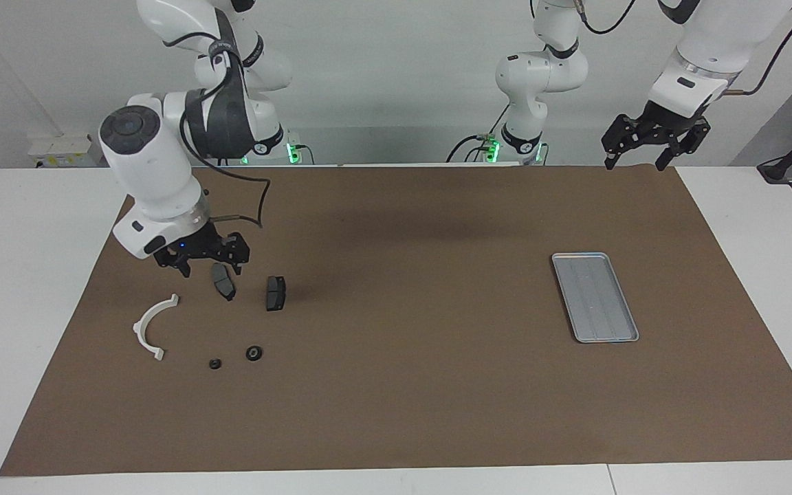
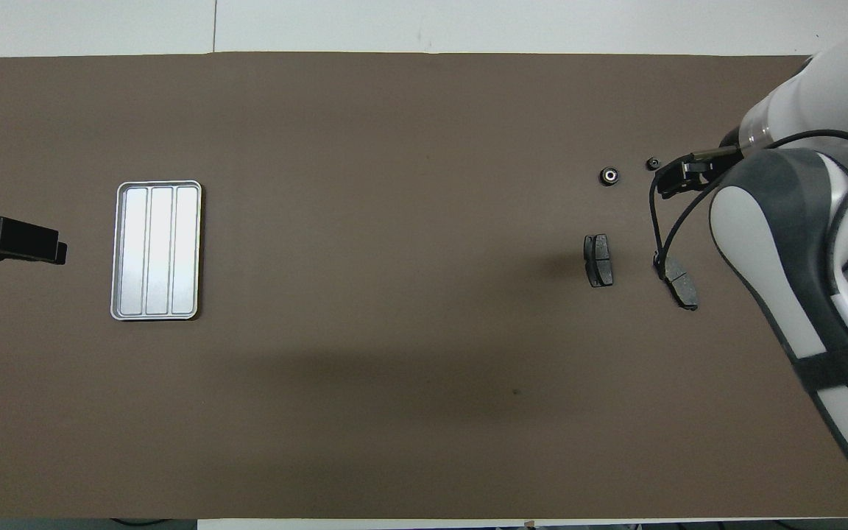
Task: Place bearing gear from tray to pile
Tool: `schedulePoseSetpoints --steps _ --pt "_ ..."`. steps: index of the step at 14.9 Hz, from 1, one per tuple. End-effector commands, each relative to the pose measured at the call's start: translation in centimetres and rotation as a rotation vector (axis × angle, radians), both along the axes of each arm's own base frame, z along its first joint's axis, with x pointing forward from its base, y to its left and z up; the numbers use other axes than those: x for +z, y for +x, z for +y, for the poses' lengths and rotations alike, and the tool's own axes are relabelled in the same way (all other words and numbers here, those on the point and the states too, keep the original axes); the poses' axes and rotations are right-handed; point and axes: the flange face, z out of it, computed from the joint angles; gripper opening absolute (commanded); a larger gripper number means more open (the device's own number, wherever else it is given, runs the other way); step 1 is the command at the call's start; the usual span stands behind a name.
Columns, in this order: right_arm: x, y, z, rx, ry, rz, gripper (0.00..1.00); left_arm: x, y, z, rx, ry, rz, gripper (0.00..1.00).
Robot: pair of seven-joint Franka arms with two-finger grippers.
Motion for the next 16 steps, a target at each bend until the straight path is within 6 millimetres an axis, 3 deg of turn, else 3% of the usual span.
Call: schedulePoseSetpoints --steps 1,6,8,11,16 --pt "4.9 -3.4 -0.2 0.011 0.025 -0.014 1.0 0.0 -1.1 0.0 -0.003 -0.011 -0.003 1.0" --pt "11.4 -9.6 -0.1 -0.051 0.058 0.048 1.0 0.0 -1.1 0.0 -0.002 -0.011 -0.003 1.0" --pt "12.8 -11.4 0.1 -0.101 0.054 0.072 1.0 0.0 -1.1 0.0 -0.003 -0.011 -0.003 1.0" --pt "12.6 -11.7 -0.4 -0.112 0.062 0.099 1.0 0.0 -1.1 0.0 -0.003 -0.011 -0.003 1.0" --pt "12.1 -10.3 -1.7 -0.123 0.052 0.036 1.0 0.0 -1.1 0.0 -0.003 -0.011 -0.003 1.0"
